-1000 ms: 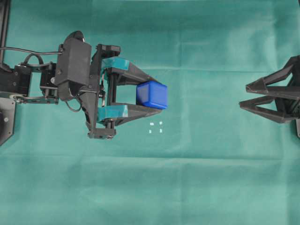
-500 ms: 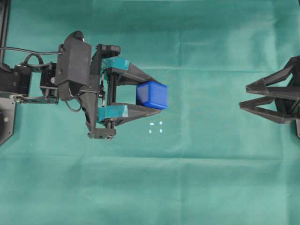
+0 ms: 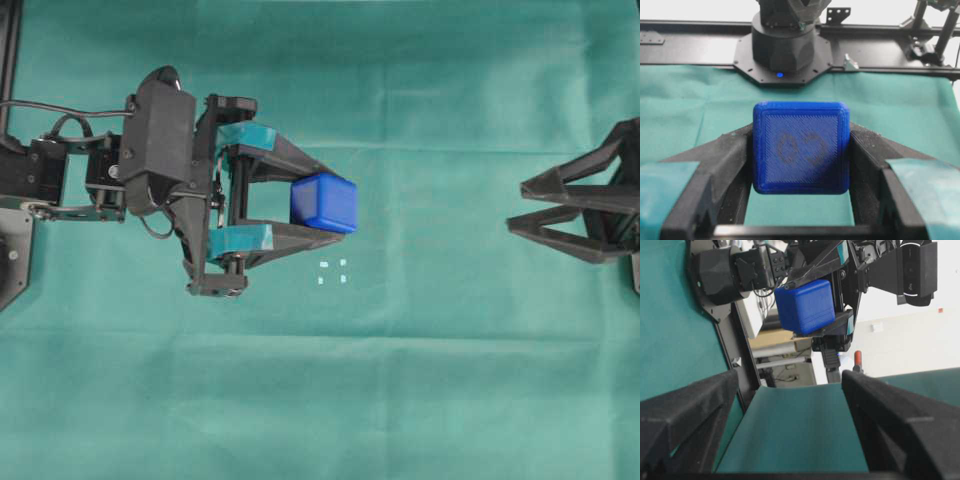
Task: Handover the blue block to the right arm after grasping it with the left arm, then place it in the designated position.
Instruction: 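Move the right gripper toward the cube held by the left gripper, then close the right gripper on the cube and open the left gripper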
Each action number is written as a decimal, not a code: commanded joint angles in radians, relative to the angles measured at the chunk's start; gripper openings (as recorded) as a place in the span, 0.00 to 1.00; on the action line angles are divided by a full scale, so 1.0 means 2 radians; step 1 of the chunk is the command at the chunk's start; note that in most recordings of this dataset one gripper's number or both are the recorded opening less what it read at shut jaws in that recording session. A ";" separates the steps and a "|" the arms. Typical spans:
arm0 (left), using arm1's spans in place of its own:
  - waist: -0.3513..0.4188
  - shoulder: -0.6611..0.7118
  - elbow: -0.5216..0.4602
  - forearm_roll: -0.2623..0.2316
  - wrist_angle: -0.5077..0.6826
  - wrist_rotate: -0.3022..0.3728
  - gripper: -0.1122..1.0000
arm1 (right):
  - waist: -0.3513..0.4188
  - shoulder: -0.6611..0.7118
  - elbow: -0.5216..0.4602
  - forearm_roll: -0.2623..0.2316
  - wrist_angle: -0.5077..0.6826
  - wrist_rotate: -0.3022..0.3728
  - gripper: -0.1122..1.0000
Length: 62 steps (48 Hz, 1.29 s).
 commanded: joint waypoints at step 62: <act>0.002 -0.006 -0.005 -0.001 0.002 -0.001 0.52 | -0.016 0.304 -0.255 -0.002 -0.040 -0.052 0.92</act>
